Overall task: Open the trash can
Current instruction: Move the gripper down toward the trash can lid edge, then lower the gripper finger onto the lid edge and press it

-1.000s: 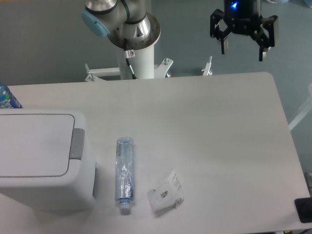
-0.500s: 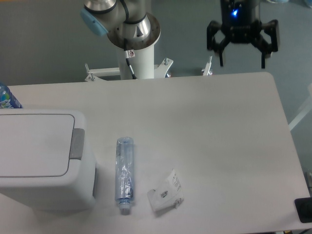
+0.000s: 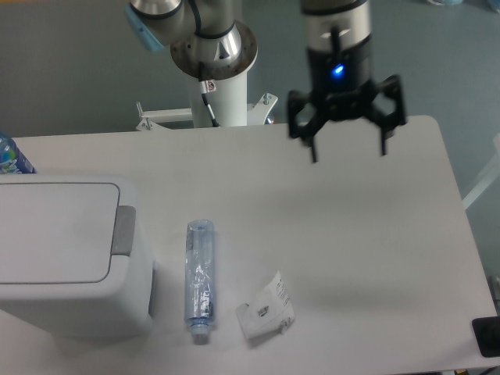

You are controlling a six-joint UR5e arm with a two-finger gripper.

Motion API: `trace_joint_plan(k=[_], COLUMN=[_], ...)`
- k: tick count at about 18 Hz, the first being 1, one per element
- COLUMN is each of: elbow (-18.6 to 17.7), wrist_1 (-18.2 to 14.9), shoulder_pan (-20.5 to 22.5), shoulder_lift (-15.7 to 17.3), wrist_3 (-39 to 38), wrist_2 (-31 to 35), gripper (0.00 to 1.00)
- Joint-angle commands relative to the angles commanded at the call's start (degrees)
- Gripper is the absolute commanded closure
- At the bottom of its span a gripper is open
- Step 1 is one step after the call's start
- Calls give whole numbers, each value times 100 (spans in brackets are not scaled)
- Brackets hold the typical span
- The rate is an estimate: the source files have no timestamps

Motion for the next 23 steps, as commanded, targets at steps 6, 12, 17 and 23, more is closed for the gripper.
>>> trace_joint_plan(k=[6, 12, 17, 23], elbow=[-96, -79, -167, -228], wrist_1=[0, 306, 448, 448], shoulder_pan=[-212, -493, -704, -810], shoulder_lift=[-115, -273, -326, -308], wrist_3=[-1294, -1601, -1752, -1805], wrist_2=[-1553, -1740, -1723, -1723], gripper=[0, 0, 0, 0])
